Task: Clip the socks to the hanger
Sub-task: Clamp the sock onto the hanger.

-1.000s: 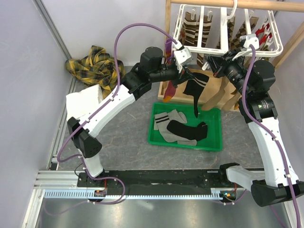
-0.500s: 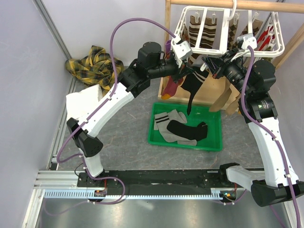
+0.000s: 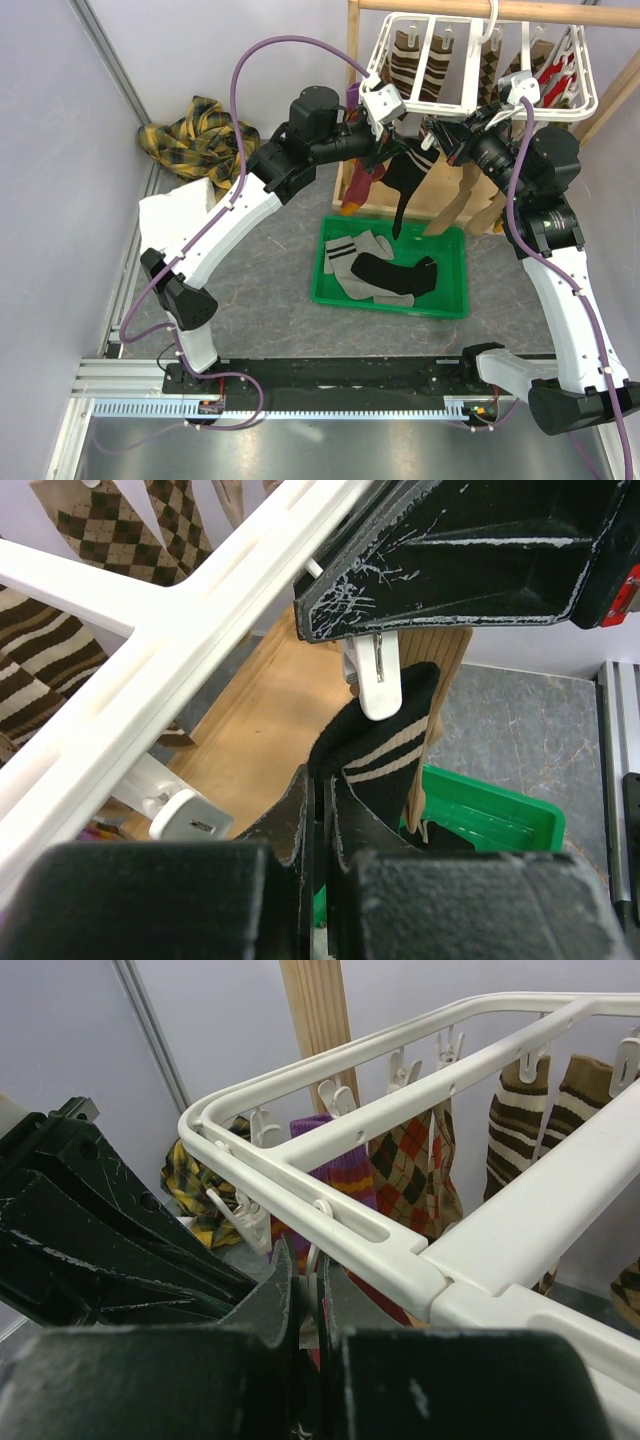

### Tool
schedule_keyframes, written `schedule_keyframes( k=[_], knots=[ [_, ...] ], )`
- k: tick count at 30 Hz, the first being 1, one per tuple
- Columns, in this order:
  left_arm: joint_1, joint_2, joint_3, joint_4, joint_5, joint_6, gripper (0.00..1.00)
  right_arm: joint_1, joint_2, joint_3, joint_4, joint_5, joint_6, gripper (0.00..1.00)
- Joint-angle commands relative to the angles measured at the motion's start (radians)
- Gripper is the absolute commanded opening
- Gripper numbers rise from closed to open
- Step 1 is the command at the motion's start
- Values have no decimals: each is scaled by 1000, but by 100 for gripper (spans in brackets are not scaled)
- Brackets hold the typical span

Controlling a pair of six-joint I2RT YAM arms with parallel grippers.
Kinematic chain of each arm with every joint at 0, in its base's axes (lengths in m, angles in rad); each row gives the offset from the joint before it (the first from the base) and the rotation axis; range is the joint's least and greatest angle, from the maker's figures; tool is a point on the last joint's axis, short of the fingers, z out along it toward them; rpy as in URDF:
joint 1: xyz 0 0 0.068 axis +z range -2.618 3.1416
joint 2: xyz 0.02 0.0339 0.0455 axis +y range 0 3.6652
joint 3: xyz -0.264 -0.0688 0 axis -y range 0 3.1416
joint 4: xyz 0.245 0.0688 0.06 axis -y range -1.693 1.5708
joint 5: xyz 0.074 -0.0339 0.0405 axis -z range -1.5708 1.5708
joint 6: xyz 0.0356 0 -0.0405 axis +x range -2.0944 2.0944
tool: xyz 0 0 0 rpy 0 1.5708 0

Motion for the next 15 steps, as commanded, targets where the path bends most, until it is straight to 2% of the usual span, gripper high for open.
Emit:
schedule_keyframes(
  k=[1, 10, 15],
  knots=[
    [-8, -14, 49, 14, 0, -20, 2, 18, -17, -16, -58, -131, -3, 0],
    [-10, -7, 78, 5, 21, -46, 2, 20, -30, -24, -58, -105, -9, 0],
    [-13, 2, 98, 5, 18, -54, 2, 20, -27, -21, -50, -142, 5, 0]
  ],
)
